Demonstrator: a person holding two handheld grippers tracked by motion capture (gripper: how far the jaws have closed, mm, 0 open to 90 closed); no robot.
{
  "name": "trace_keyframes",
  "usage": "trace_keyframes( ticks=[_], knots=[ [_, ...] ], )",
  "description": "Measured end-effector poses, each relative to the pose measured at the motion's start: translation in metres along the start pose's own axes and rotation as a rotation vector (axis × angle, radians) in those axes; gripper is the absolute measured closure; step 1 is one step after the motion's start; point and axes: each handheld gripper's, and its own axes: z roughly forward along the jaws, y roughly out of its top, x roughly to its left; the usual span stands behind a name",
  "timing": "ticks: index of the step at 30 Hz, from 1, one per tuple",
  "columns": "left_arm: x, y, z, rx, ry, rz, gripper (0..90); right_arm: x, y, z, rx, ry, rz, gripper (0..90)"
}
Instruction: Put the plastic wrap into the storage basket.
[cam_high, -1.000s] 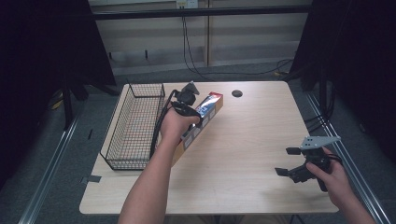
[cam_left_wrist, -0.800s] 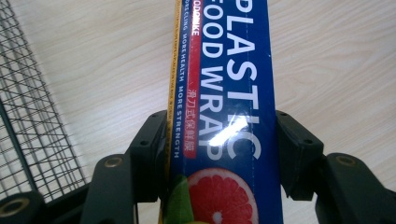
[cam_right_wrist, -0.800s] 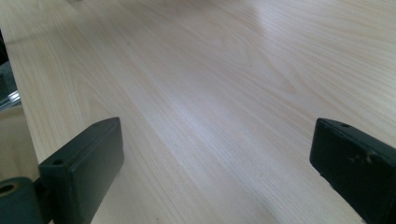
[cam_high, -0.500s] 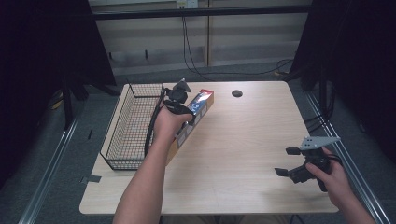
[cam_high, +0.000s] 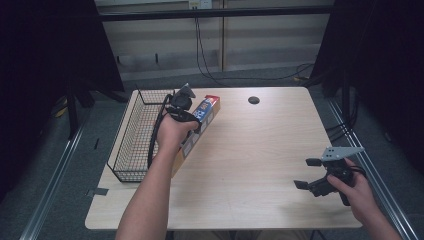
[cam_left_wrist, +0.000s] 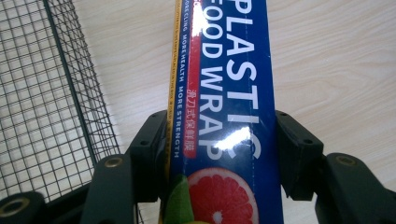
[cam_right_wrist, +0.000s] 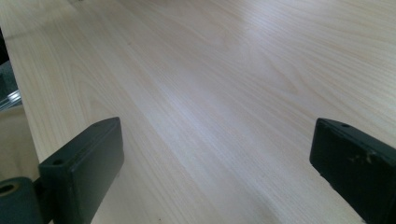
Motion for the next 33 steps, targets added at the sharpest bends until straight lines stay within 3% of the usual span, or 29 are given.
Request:
trace_keyframes(
  ticks=[4, 5, 12, 33],
  knots=[
    [0.003, 0.000, -0.003, -0.006, 0.007, 0.006, 44.0, 0.000, 0.000, 0.000, 0.000, 0.000, -0.003, 2.8],
    [0.003, 0.000, -0.004, -0.011, 0.004, -0.012, 44.0, 0.000, 0.000, 0.000, 0.001, 0.000, -0.004, 2.7],
    [0.006, 0.000, -0.010, -0.019, 0.011, -0.010, 44.1, 0.001, 0.000, 0.000, 0.000, 0.001, -0.004, 2.7],
    [0.020, -0.002, -0.029, -0.042, 0.027, -0.058, 44.0, 0.001, 0.000, 0.000, 0.001, 0.001, -0.007, 2.8]
  ],
)
